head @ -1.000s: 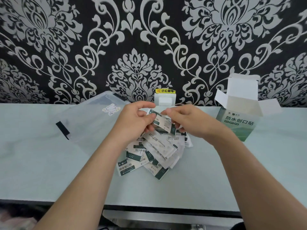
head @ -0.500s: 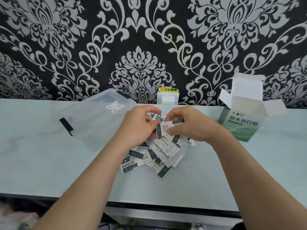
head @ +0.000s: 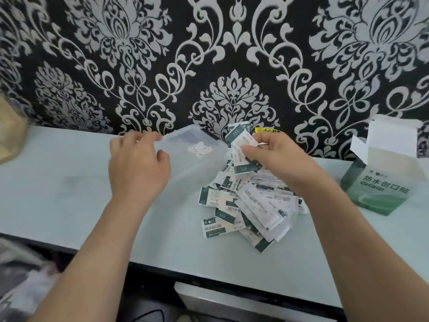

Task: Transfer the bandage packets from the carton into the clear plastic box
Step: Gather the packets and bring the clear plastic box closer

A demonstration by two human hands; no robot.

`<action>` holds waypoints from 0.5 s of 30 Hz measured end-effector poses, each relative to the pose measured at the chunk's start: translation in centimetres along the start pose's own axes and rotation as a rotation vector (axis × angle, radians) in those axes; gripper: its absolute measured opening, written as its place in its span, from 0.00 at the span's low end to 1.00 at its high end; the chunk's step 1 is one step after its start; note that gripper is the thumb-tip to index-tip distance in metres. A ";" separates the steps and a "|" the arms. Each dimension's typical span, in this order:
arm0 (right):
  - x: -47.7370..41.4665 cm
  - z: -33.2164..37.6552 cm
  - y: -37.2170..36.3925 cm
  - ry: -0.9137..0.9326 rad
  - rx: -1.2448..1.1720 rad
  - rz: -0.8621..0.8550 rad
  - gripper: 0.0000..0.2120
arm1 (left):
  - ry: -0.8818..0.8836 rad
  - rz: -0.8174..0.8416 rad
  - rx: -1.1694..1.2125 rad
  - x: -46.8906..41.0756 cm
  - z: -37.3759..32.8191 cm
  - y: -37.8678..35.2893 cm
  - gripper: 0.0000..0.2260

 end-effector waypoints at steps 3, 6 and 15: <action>-1.2 0.8 -1.9 -0.014 -0.018 -0.094 0.03 | 0.214 0.249 -0.041 -0.5 3.0 -0.4 0.21; -2.4 1.3 -3.6 -0.048 -0.155 -0.179 0.07 | 0.190 0.335 -0.022 -0.7 4.1 -0.3 0.21; -4.5 0.9 -6.3 0.051 0.339 -0.243 0.18 | 0.111 0.256 0.014 -1.8 5.5 0.5 0.21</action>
Point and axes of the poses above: each hand's wrist, its own x-axis away from the middle knuckle, its own y-axis out of the back of the hand, z = x × y, the point moved 2 cm from there along -x, towards the middle knuckle, and after that the axes turned 1 degree about -z, right-handed, at the moved point
